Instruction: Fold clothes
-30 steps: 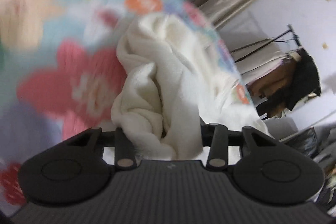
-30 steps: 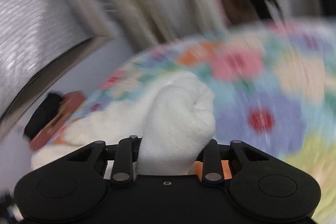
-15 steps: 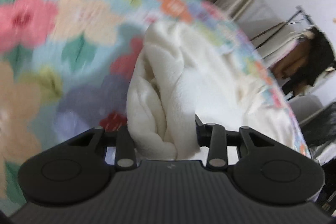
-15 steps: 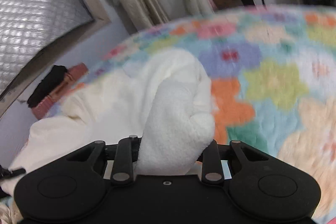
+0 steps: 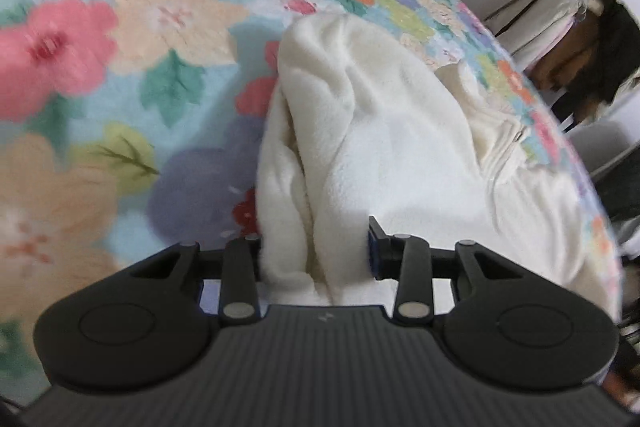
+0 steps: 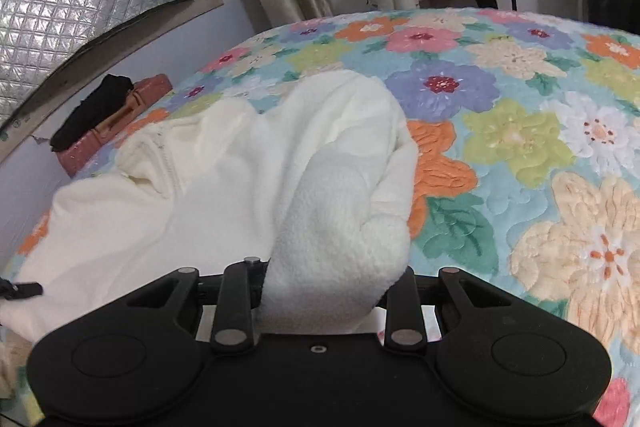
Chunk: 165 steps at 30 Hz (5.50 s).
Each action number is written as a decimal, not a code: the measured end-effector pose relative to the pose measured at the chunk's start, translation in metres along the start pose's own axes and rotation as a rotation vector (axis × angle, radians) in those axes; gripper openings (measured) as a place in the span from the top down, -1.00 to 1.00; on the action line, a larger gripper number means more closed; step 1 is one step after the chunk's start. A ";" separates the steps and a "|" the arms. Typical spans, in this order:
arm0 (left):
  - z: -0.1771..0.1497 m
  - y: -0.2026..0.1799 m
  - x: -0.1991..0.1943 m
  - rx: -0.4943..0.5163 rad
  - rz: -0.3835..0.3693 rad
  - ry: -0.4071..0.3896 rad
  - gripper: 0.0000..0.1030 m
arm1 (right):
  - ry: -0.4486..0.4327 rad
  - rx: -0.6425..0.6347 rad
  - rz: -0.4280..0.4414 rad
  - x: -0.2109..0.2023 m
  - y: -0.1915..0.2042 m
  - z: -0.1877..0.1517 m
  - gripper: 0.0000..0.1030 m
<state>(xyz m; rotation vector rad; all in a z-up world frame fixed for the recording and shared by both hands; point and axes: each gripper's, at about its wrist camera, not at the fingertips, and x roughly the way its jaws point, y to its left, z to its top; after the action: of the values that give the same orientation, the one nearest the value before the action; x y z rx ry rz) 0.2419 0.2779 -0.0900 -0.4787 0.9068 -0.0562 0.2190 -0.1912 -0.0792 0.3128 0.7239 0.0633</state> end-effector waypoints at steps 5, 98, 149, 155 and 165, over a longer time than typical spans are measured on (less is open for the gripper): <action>-0.003 0.021 0.023 0.000 0.081 0.098 -0.07 | 0.067 0.004 -0.008 0.011 -0.009 -0.007 0.18; 0.050 -0.071 0.064 0.314 0.237 0.063 -0.37 | 0.072 -0.220 -0.014 0.043 0.045 0.051 -0.16; -0.131 -0.139 -0.075 0.484 0.257 0.126 -1.00 | 0.252 -0.290 -0.137 -0.108 0.134 -0.070 -0.52; -0.132 -0.143 -0.071 0.509 0.317 0.096 -1.00 | 0.233 -0.299 -0.148 -0.109 0.133 -0.072 -0.52; -0.135 -0.147 -0.069 0.529 0.297 0.098 -1.00 | 0.204 -0.329 -0.176 -0.102 0.142 -0.070 -0.52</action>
<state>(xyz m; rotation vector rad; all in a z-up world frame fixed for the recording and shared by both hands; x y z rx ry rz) 0.1172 0.1125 -0.0465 0.1532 1.0067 -0.0468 0.1036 -0.0550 -0.0203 -0.0738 0.9254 0.0471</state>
